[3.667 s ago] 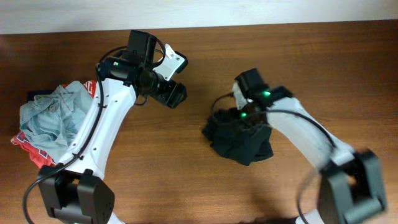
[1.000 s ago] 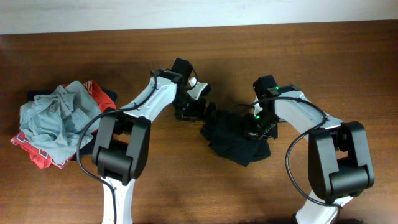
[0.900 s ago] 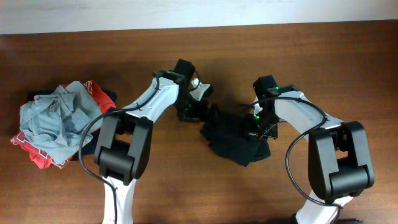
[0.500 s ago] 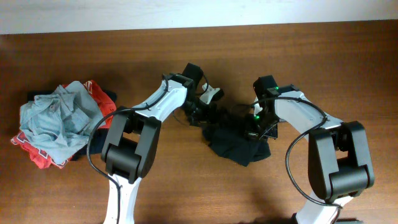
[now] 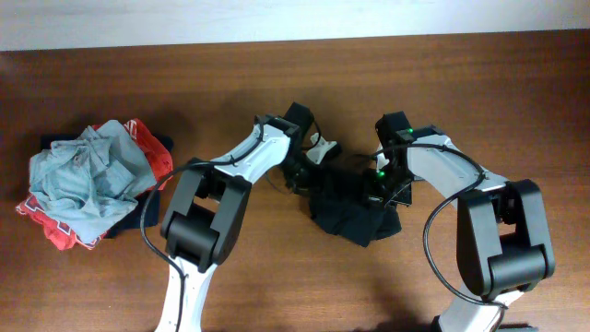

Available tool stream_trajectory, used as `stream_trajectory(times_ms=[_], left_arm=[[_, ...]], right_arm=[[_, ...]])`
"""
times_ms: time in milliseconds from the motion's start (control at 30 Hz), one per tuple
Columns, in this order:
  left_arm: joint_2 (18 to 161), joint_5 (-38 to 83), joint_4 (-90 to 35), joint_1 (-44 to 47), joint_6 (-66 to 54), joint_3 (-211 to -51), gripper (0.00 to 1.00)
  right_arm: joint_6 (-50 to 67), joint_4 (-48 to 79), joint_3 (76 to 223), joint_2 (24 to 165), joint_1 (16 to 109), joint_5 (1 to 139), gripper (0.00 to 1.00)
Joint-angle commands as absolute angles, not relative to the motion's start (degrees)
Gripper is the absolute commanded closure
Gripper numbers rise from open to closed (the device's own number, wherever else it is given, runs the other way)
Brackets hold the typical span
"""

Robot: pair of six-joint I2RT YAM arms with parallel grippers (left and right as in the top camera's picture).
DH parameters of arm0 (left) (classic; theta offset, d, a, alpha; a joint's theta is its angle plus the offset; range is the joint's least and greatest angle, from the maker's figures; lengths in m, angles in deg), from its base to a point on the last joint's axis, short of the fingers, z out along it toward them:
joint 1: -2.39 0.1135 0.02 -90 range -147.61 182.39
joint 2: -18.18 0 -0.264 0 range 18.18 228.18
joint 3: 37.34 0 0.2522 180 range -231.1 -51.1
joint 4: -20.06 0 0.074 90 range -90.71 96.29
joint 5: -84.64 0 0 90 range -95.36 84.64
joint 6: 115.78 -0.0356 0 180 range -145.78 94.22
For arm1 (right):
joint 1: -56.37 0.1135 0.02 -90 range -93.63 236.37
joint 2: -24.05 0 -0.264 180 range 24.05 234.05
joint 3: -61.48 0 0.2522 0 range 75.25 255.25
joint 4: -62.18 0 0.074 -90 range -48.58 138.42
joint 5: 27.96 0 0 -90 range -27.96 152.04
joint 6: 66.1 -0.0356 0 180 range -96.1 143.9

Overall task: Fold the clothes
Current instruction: 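Grasp the folded shirt's left side with the left gripper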

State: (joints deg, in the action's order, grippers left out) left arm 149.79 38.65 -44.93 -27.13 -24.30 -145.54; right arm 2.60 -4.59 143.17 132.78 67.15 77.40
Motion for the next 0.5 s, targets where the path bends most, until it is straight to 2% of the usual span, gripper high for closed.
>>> stream_trajectory(times_ms=[0,100,200,467], left_arm=[[152.11,37.29,-44.99,-27.34,-24.91,-144.29,0.65],[152.11,37.32,-44.97,-27.32,-24.91,-144.29,0.87],[152.11,37.53,-44.95,-27.32,-24.96,-144.38,0.98],[151.08,38.63,-44.99,-27.17,-26.55,-144.73,1.00]], right_arm=[[1.99,-4.07,142.69,135.16,67.52,78.58,0.96],[1.99,-4.13,142.69,135.16,67.52,78.58,0.96],[2.63,-4.68,142.69,135.09,67.50,78.56,0.96],[7.65,-7.37,142.75,127.88,65.14,78.58,0.96]])
